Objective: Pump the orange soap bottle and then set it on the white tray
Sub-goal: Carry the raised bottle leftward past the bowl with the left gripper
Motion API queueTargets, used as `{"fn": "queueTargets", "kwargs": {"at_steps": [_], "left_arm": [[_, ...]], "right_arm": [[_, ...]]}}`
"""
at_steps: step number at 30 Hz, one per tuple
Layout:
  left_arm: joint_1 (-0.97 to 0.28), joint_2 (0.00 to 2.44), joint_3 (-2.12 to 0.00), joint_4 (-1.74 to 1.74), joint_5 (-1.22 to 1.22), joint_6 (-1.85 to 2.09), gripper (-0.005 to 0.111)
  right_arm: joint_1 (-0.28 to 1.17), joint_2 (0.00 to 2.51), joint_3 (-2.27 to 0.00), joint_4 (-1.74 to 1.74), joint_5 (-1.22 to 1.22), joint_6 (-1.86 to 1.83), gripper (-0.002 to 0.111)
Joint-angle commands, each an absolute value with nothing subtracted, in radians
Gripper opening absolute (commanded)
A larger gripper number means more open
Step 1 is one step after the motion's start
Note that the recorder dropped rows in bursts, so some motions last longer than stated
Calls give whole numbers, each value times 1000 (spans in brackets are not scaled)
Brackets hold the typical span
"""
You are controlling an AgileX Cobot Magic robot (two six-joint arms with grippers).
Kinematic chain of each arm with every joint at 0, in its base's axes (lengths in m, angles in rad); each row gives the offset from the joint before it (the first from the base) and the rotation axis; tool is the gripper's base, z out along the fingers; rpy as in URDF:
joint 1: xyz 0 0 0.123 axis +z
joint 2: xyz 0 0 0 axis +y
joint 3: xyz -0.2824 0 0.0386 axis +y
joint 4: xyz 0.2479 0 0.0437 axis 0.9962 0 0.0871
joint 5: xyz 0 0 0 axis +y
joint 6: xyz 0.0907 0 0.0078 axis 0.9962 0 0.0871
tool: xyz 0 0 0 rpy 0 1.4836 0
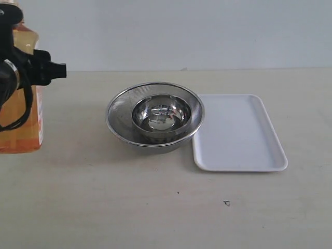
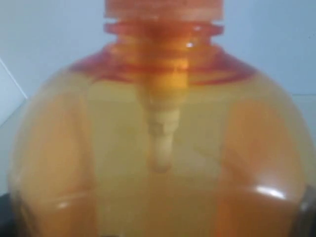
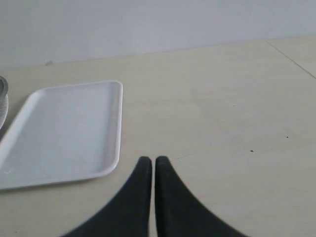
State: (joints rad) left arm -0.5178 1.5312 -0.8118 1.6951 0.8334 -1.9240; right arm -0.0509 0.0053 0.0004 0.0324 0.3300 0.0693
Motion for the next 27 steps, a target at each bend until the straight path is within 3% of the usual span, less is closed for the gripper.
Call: {"fn": "queueTargets", "kwargs": {"at_steps": [1, 11, 20, 27], "left_arm": [[-457, 1560, -912, 1744, 757, -1907, 5], [-237, 1614, -1153, 1744, 357, -1687, 5], [-114, 1679, -1424, 1744, -66, -1554, 5], [-65, 1751, -1490, 1675, -82, -1525, 5]], "right_arm": [[-49, 0, 0, 31, 324, 69, 0], [-49, 0, 0, 31, 324, 69, 0], [-49, 0, 0, 31, 324, 69, 0], [-49, 0, 0, 31, 322, 69, 0]]}}
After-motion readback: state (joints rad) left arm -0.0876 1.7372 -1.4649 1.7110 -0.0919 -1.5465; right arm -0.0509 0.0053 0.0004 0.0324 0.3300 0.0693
